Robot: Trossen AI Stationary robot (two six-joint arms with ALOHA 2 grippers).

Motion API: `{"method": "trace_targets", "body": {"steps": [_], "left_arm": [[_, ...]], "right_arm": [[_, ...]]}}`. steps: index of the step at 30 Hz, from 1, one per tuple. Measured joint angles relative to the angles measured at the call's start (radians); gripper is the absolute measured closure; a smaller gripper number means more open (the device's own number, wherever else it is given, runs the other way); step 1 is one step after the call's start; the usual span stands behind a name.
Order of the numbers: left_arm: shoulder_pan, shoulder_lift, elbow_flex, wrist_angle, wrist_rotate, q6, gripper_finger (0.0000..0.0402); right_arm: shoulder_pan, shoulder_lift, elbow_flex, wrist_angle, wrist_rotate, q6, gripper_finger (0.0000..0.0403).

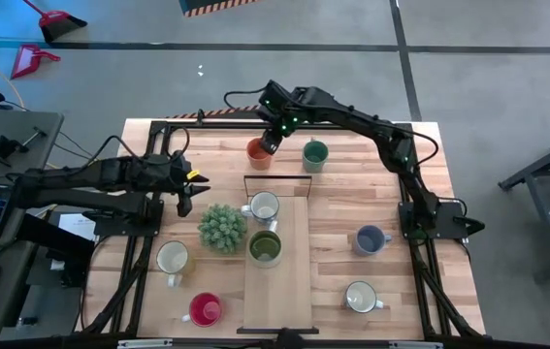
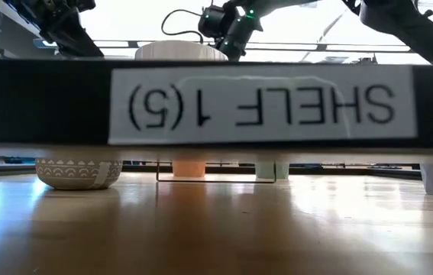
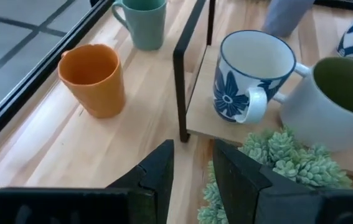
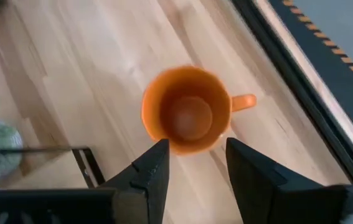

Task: Place coffee mugs
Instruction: Put the orange mug on the shelf

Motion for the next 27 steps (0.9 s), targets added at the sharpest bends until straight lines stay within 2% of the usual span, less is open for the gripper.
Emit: {"method": "trace_targets", "body": {"steps": [8,27], "left_arm": [[-0.001,-0.045,-0.206,0.297,0.068,-0.026,0.0307],[-0.001,-0.05,-0.211,0.312,0.075,-0.053,0.0308]], "right_arm": [[0.027,-0.001,0.001,0.022,-0.006,0.048,0.0265],[0.078,0.113,0.0,0.059,-0.068,-0.019,0.0265]]}}
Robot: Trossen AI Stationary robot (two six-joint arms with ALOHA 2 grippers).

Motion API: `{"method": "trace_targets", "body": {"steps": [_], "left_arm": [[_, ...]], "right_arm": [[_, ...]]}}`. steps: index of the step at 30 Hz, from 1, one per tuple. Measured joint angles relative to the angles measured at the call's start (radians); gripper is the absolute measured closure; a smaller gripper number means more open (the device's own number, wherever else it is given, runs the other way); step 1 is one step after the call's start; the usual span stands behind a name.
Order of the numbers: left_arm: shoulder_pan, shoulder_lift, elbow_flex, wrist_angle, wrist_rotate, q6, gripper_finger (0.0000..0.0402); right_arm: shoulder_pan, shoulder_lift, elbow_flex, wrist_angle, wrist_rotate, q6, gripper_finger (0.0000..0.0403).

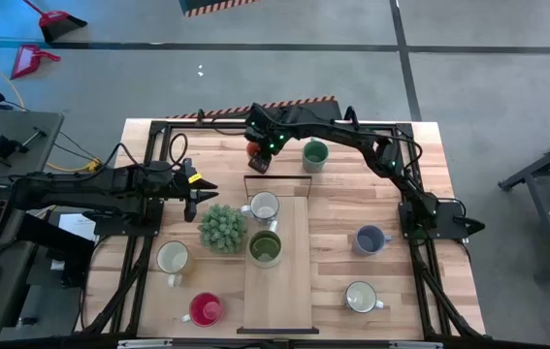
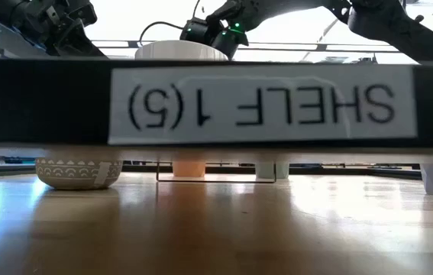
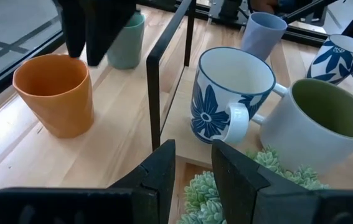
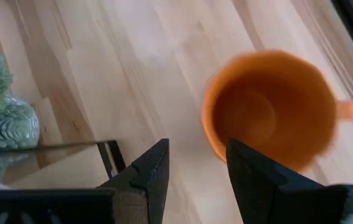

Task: Place coffee mugs
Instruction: Put the orange mug on the shelf

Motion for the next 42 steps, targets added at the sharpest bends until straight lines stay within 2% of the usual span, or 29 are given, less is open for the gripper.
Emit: {"method": "trace_targets", "body": {"steps": [6,14,24,31,42], "left_arm": [[0.0,0.0,0.0,0.0,0.001,-0.01,0.0308],[0.0,0.0,0.0,0.001,0.051,-0.047,0.0308],[0.0,0.0,0.0,0.024,0.068,-0.054,0.0308],[0.0,0.0,0.0,0.047,0.083,-0.054,0.0308],[0.0,0.0,0.0,0.046,0.083,-0.054,0.0308]], "right_arm": [[0.019,0.033,0.0,0.011,-0.005,-0.013,0.0265],[0.028,0.042,0.004,0.056,0.072,-0.008,0.0265],[0.026,0.045,0.004,0.045,0.07,0.017,0.0265],[0.021,0.048,0.002,0.026,0.215,0.084,0.0265],[0.027,0.062,0.015,0.01,0.228,0.086,0.0265]]}}
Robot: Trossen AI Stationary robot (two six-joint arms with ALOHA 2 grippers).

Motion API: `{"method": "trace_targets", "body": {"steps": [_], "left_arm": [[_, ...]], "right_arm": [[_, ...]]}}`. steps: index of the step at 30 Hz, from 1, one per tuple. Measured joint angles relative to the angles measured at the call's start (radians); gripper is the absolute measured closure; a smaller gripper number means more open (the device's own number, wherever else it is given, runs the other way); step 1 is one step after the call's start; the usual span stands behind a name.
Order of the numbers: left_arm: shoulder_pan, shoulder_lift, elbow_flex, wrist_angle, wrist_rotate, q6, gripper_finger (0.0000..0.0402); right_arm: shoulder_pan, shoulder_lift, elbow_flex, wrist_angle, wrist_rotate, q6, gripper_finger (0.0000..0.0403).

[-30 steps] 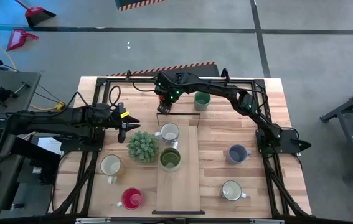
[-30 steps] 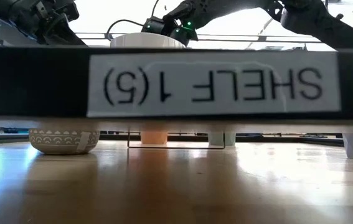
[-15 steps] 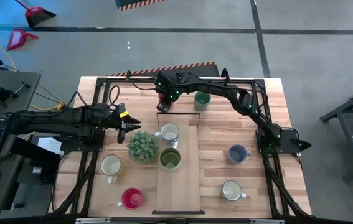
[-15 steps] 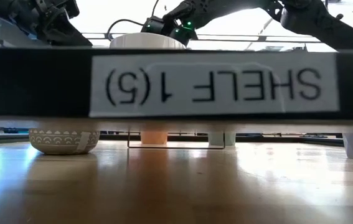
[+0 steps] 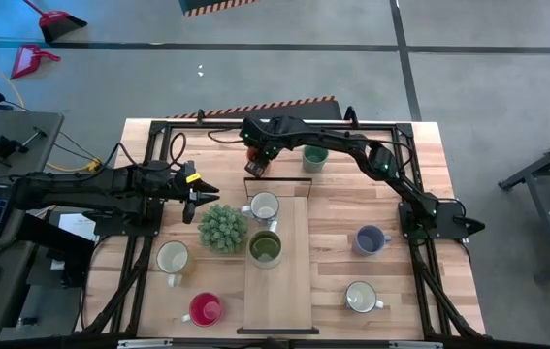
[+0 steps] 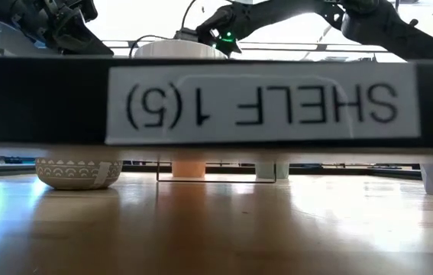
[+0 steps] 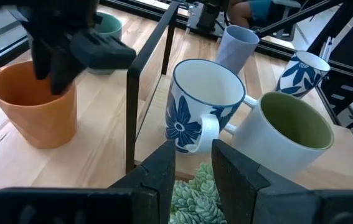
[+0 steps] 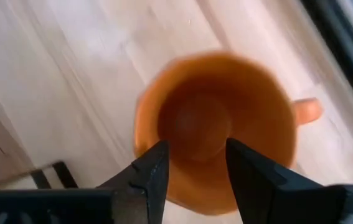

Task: Place coffee mugs
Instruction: Put the orange mug on the shelf

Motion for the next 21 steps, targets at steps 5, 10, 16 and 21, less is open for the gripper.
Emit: {"method": "trace_targets", "body": {"steps": [5,10,16,21], "left_arm": [[0.0,0.0,0.0,0.0,0.0,0.0,0.0308],[0.0,0.0,0.0,0.001,0.004,-0.002,0.0308],[0.0,0.0,0.0,0.007,0.024,-0.025,0.0308],[0.0,0.0,0.0,0.019,0.024,-0.027,0.0308]], "right_arm": [[-0.013,-0.01,0.049,0.015,0.023,0.033,0.0265],[-0.021,-0.017,0.049,-0.039,0.056,0.105,0.0265],[-0.027,-0.018,0.049,-0.095,0.097,0.176,0.0265],[-0.026,-0.014,0.034,-0.099,0.107,0.235,0.0265]]}}
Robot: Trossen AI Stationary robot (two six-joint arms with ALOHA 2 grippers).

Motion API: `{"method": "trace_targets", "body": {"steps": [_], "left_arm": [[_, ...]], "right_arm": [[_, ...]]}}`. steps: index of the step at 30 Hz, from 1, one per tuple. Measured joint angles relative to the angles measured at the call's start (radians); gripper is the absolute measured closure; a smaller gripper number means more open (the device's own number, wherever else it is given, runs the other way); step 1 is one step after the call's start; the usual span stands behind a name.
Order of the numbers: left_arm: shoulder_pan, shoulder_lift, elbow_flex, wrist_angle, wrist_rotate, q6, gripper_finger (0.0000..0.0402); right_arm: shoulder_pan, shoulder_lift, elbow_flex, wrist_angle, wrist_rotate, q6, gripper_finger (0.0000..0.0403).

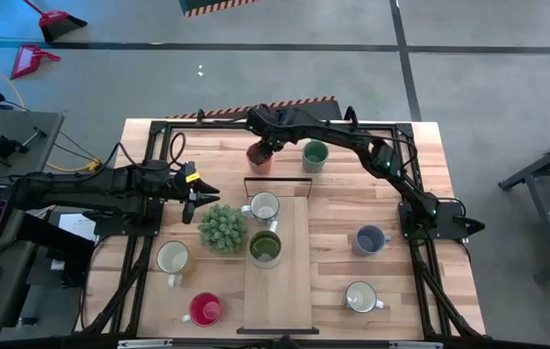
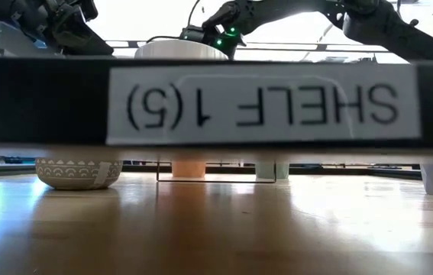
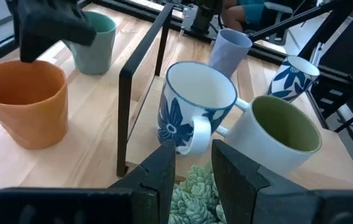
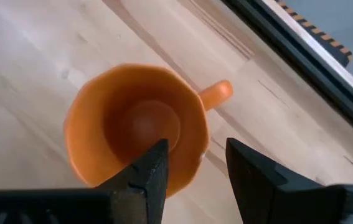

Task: Place coffee mugs
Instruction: Put the orange mug on the shelf

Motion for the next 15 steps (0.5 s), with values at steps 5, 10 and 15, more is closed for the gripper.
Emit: {"method": "trace_targets", "body": {"steps": [5,10,15], "left_arm": [[0.0,0.0,0.0,0.044,0.0,0.0,0.0308],[0.0,0.0,0.0,0.054,0.015,0.0,0.0308],[0.0,0.0,0.0,0.054,0.048,0.001,0.0308]], "right_arm": [[0.005,0.001,0.0,-0.007,0.0,0.029,0.0265],[0.012,0.001,0.0,-0.007,0.021,0.036,0.0265],[0.019,0.001,0.0,0.002,0.021,0.018,0.0265]]}}
